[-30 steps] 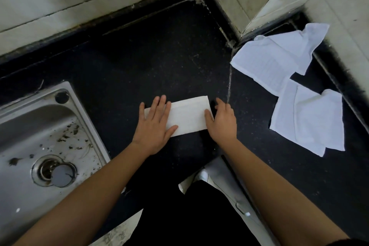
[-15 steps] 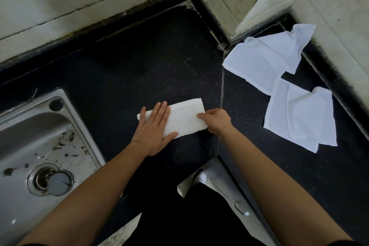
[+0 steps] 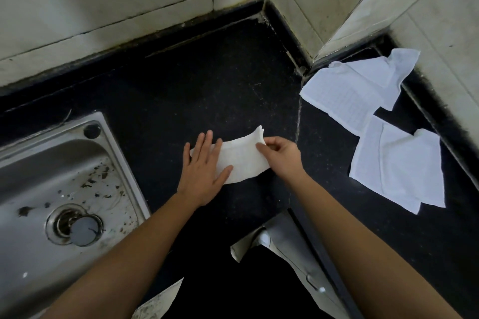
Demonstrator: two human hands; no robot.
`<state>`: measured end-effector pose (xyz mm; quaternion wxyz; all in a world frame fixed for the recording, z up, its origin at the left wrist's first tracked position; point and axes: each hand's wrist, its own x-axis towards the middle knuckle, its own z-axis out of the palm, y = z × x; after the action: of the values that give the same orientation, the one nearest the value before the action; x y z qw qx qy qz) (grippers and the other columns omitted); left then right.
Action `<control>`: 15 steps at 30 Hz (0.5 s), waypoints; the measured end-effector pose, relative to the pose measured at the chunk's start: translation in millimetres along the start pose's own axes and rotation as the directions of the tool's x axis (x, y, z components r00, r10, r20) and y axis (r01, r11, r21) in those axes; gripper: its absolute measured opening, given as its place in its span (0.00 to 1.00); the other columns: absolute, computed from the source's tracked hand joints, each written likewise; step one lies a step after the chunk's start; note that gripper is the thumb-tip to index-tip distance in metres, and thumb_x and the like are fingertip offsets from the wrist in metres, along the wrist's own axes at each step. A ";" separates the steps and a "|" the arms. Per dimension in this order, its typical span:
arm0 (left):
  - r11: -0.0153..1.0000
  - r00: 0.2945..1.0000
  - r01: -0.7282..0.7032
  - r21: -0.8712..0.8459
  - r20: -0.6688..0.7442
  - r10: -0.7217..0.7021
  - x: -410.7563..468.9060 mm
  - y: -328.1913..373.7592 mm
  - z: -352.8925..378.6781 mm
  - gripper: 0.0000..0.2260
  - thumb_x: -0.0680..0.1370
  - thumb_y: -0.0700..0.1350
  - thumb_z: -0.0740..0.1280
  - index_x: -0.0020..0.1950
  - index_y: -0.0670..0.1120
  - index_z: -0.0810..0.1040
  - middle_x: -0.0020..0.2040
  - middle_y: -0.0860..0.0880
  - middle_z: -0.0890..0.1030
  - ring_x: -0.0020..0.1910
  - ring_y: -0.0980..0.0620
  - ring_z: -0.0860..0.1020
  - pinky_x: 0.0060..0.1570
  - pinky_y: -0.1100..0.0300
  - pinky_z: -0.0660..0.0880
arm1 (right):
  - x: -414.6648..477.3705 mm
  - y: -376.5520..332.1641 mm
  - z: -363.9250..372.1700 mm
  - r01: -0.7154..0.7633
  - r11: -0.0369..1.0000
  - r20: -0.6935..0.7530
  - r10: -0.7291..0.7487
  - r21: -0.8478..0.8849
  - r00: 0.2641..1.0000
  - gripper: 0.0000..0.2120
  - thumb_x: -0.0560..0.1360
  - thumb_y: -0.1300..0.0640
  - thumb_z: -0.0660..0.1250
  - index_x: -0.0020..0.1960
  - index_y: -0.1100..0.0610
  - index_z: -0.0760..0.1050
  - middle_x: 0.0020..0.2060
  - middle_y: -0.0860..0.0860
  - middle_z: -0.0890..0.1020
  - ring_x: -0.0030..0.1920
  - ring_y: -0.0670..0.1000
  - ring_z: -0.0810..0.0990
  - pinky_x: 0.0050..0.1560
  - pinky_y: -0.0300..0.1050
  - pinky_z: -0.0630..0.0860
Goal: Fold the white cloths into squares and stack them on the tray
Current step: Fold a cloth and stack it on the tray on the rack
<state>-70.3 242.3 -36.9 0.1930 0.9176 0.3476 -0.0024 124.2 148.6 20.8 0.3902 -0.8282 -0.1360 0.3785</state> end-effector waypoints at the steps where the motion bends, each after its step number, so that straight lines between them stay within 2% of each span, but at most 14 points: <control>1: 0.980 0.983 0.133 -0.150 -0.105 -0.149 -5.9 -1.1 -2.7 0.29 0.82 0.59 0.55 0.80 0.47 0.54 0.81 0.44 0.50 0.80 0.46 0.47 0.77 0.43 0.47 | -3.9 -3.7 7.5 0.071 0.995 0.020 -0.070 -0.065 0.997 0.05 0.74 0.54 0.73 0.49 0.50 0.83 0.40 0.45 0.85 0.42 0.44 0.83 0.46 0.38 0.79; 2: 0.896 0.923 0.282 -0.343 -0.158 -0.351 -10.7 -0.8 -8.4 0.26 0.83 0.55 0.58 0.78 0.46 0.59 0.79 0.43 0.55 0.78 0.45 0.54 0.76 0.44 0.53 | -7.5 -7.4 15.7 0.135 0.982 0.053 -0.129 -0.131 0.990 0.06 0.74 0.53 0.73 0.51 0.51 0.83 0.39 0.44 0.83 0.40 0.43 0.81 0.45 0.36 0.78; 3: 0.723 0.818 0.415 -0.552 -0.121 -0.562 -13.8 -3.2 -13.9 0.23 0.83 0.52 0.58 0.76 0.46 0.64 0.77 0.43 0.62 0.75 0.45 0.62 0.74 0.45 0.59 | -11.6 -11.5 25.1 0.190 0.962 0.095 -0.174 -0.197 0.980 0.07 0.74 0.53 0.73 0.52 0.52 0.83 0.38 0.44 0.82 0.39 0.42 0.80 0.45 0.35 0.77; 4: 0.475 0.697 0.494 -0.728 0.004 -0.717 -15.7 -8.0 -20.0 0.19 0.83 0.50 0.58 0.72 0.46 0.68 0.72 0.43 0.68 0.70 0.45 0.69 0.70 0.46 0.66 | -15.6 -15.2 36.0 0.235 0.938 0.145 -0.203 -0.254 0.968 0.09 0.74 0.53 0.73 0.54 0.53 0.83 0.38 0.44 0.81 0.39 0.43 0.79 0.46 0.35 0.76; 5: 0.205 0.595 0.510 -0.835 0.170 -0.785 -16.3 -13.2 -25.2 0.16 0.83 0.49 0.57 0.68 0.46 0.71 0.67 0.42 0.73 0.64 0.45 0.74 0.64 0.48 0.72 | -19.5 -18.4 47.1 0.271 0.913 0.200 -0.216 -0.304 0.956 0.11 0.75 0.53 0.72 0.56 0.54 0.83 0.39 0.45 0.81 0.41 0.45 0.80 0.48 0.37 0.77; 6: -0.009 0.540 0.489 -0.873 0.311 -0.782 -17.1 -18.7 -29.2 0.13 0.83 0.47 0.55 0.64 0.46 0.73 0.63 0.42 0.77 0.60 0.45 0.78 0.57 0.50 0.76 | -23.4 -20.9 58.0 0.297 0.888 0.251 -0.217 -0.350 0.944 0.12 0.76 0.52 0.71 0.58 0.54 0.82 0.42 0.46 0.82 0.45 0.46 0.81 0.51 0.39 0.77; 7: -0.134 0.530 0.473 -0.871 0.402 -0.747 -18.2 -24.0 -32.7 0.12 0.83 0.46 0.55 0.61 0.45 0.74 0.60 0.42 0.79 0.57 0.45 0.79 0.52 0.52 0.77 | -26.6 -21.9 68.4 0.315 0.864 0.291 -0.209 -0.392 0.934 0.13 0.76 0.52 0.70 0.60 0.54 0.82 0.45 0.48 0.83 0.48 0.47 0.81 0.53 0.40 0.77; 8: -0.180 0.544 0.473 -0.863 0.446 -0.710 -20.4 -29.4 -36.4 0.12 0.83 0.45 0.54 0.60 0.44 0.74 0.58 0.42 0.80 0.56 0.45 0.80 0.50 0.54 0.78 | -29.5 -23.2 78.5 0.330 0.843 0.322 -0.200 -0.425 0.925 0.14 0.77 0.52 0.69 0.61 0.54 0.81 0.49 0.49 0.84 0.51 0.48 0.81 0.53 0.38 0.75; 11: -0.223 0.588 0.496 -0.839 0.514 -0.625 -23.4 -37.5 -46.6 0.12 0.84 0.45 0.54 0.62 0.43 0.73 0.56 0.43 0.80 0.55 0.47 0.80 0.49 0.55 0.78 | -33.8 -22.3 102.4 0.359 0.801 0.372 -0.185 -0.479 0.910 0.14 0.78 0.53 0.67 0.62 0.54 0.80 0.54 0.50 0.83 0.56 0.50 0.80 0.52 0.36 0.70; 15: -0.241 0.603 0.511 -0.825 0.544 -0.583 -24.6 -40.5 -54.0 0.12 0.84 0.47 0.55 0.63 0.43 0.72 0.56 0.43 0.80 0.55 0.48 0.80 0.50 0.56 0.77 | -38.6 -20.2 117.9 0.371 0.795 0.442 -0.146 -0.480 0.885 0.19 0.78 0.51 0.67 0.67 0.56 0.77 0.58 0.52 0.82 0.59 0.51 0.79 0.59 0.40 0.72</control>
<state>-121.8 273.5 2.2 0.7050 0.2846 0.6285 0.1642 13.0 205.9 7.7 0.1490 -0.7875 -0.4269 0.4188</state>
